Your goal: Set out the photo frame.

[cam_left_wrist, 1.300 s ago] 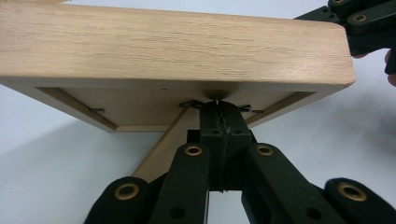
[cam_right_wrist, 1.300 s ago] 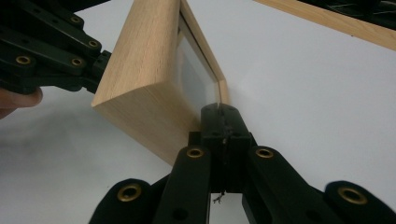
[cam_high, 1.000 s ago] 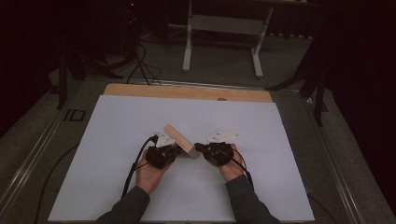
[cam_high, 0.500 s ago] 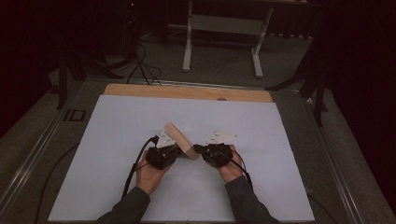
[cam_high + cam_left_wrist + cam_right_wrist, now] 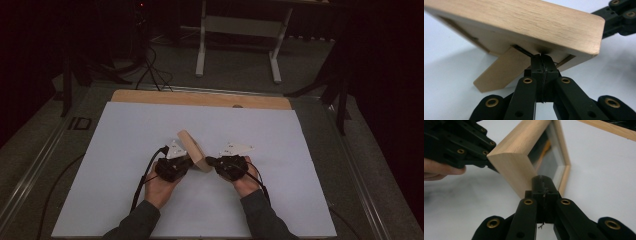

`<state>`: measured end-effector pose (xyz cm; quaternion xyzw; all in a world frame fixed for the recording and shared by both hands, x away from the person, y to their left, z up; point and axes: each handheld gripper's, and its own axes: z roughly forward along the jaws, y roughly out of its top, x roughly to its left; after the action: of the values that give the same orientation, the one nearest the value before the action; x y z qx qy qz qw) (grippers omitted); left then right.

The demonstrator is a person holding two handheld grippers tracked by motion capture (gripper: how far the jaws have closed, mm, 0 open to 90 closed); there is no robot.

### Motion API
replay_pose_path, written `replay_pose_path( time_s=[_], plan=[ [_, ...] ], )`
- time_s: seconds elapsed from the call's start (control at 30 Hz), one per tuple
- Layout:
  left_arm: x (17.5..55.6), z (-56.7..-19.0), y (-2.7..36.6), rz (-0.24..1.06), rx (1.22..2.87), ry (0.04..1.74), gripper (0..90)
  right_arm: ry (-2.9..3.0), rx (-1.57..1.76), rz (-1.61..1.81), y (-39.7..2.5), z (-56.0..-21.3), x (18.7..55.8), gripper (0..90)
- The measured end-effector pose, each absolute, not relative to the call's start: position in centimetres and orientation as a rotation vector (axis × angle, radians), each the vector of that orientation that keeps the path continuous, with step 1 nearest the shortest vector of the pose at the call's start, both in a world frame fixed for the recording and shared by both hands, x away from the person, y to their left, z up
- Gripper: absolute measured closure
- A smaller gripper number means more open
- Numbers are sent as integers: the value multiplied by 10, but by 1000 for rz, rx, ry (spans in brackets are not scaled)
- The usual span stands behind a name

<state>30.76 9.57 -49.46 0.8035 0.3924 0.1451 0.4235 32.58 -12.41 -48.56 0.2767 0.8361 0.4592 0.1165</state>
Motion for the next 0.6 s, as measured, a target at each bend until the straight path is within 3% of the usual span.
replay_pose_path(
  time_s=[0.6],
  plan=[
    [315, -497, 105, 347, 1995, 1017, 897, 2473, 778, 1351, -114, -486, 321, 899]
  ],
)
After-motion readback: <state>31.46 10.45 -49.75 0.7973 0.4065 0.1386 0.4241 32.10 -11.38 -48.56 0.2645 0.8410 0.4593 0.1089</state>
